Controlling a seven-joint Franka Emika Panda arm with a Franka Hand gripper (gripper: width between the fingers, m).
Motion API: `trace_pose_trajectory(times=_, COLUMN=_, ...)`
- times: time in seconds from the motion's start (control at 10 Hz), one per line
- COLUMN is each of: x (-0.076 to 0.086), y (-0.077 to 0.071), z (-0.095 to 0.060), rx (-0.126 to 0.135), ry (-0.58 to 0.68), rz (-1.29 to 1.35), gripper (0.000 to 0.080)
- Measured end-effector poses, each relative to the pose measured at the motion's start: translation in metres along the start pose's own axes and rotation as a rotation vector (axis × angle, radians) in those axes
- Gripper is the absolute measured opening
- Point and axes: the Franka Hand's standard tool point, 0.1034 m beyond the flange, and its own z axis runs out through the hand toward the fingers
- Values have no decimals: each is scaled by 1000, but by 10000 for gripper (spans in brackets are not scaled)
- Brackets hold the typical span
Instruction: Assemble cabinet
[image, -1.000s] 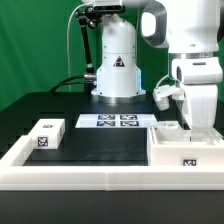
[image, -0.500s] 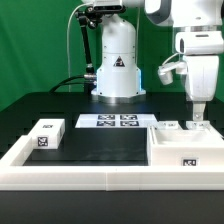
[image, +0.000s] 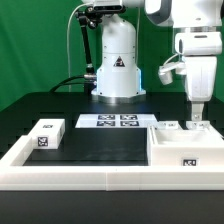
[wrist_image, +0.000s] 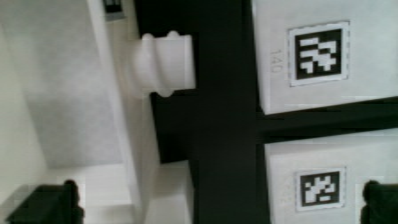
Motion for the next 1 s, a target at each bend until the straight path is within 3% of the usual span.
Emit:
trace_pose_trajectory(times=0.2, x=11, y=-21, z=3, rx=2, ry=12, rz=10, gripper=796)
trace_pose_trajectory(times=0.4, x=22, y=-41, z=9, rx=22, ry=18, rz=-19, gripper=796)
trace_pose_trajectory(times=0.7, x=37, y=-69, z=20, rx=14, ry=56, rz=-36, gripper=796)
trace_pose_trajectory(times=1.0, x=36, y=-79, z=33, rx=20, ry=70, rz=-33, gripper=796)
